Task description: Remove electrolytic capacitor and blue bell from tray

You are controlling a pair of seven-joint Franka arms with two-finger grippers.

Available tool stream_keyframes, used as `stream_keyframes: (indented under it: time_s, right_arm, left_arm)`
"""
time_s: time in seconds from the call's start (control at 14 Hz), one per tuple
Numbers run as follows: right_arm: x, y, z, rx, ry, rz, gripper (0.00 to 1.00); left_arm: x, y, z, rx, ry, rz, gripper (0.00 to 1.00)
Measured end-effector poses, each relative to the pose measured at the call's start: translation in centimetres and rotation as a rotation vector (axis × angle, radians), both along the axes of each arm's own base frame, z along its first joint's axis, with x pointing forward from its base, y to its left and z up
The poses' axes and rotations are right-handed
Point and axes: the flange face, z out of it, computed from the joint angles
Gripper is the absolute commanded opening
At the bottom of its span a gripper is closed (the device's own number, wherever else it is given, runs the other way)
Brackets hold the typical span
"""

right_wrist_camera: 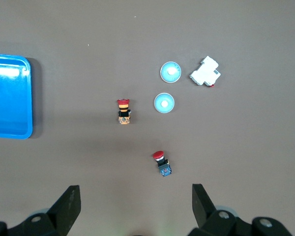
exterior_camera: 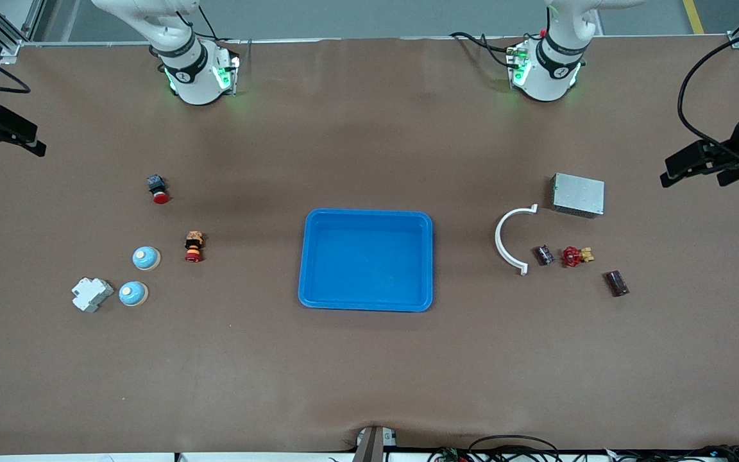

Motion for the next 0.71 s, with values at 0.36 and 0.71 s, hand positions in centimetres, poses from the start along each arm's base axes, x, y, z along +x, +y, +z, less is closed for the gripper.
stream_keyframes:
  time_s: [0.36, 0.71]
  right_arm:
    - [-0.01, -0.11, 0.0, 0.001, 0.0, -0.002, 1.0]
    - [-0.01, -0.2, 0.0, 0.001, -0.001, -0.003, 1.0]
  left_arm:
    - [-0.08, 0.01, -0.47, 0.028, 0.013, -0.005, 1.0]
    - [-0.1, 0.09, -0.4, 0.027, 0.011, -0.003, 1.0]
